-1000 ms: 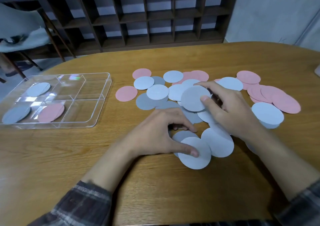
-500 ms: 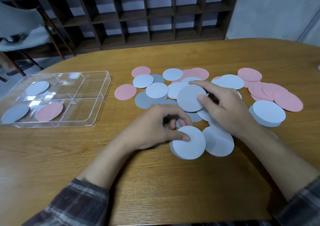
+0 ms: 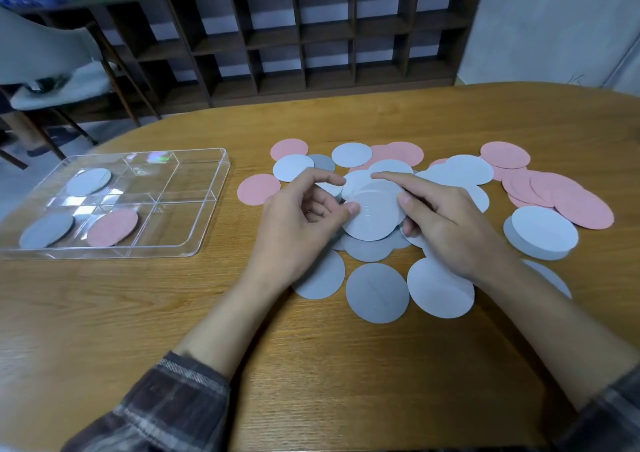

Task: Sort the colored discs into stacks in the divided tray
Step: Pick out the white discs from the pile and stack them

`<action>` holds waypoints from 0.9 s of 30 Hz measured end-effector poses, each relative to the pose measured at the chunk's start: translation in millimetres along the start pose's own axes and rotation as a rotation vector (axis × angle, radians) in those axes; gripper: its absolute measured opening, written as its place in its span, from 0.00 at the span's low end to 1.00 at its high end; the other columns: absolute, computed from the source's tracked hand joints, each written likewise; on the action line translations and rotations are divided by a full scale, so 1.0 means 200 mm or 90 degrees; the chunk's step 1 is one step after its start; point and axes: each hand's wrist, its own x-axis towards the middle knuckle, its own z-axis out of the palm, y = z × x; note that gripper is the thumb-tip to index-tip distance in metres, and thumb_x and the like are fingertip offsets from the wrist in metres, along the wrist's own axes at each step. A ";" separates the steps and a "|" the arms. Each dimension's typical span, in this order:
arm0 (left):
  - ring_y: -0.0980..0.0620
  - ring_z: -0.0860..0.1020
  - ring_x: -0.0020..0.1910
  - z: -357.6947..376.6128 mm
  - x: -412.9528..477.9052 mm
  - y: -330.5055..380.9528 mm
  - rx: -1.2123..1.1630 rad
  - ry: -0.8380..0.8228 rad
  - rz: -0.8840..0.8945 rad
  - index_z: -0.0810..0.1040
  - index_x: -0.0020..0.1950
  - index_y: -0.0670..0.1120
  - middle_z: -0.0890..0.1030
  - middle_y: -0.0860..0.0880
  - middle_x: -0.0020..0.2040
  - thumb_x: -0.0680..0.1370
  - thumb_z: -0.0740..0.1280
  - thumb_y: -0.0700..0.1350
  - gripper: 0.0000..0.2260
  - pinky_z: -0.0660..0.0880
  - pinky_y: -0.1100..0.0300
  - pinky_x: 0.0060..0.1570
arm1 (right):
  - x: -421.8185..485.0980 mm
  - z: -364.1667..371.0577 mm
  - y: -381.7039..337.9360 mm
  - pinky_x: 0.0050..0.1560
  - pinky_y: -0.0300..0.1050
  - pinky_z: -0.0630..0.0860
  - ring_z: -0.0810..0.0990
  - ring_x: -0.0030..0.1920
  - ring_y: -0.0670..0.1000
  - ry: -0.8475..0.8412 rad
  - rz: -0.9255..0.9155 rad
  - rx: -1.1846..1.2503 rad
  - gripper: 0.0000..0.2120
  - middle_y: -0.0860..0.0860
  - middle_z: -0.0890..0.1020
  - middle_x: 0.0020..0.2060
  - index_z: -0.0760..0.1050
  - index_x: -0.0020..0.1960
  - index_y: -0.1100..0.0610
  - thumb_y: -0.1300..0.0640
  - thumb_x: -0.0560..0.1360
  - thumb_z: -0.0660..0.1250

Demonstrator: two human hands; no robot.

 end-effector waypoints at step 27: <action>0.56 0.79 0.41 0.05 -0.04 -0.04 0.272 0.046 0.218 0.83 0.67 0.46 0.84 0.50 0.47 0.81 0.72 0.49 0.16 0.79 0.57 0.47 | -0.02 -0.01 0.03 0.34 0.35 0.66 0.73 0.35 0.49 -0.005 -0.058 -0.143 0.13 0.50 0.78 0.37 0.73 0.67 0.48 0.55 0.85 0.61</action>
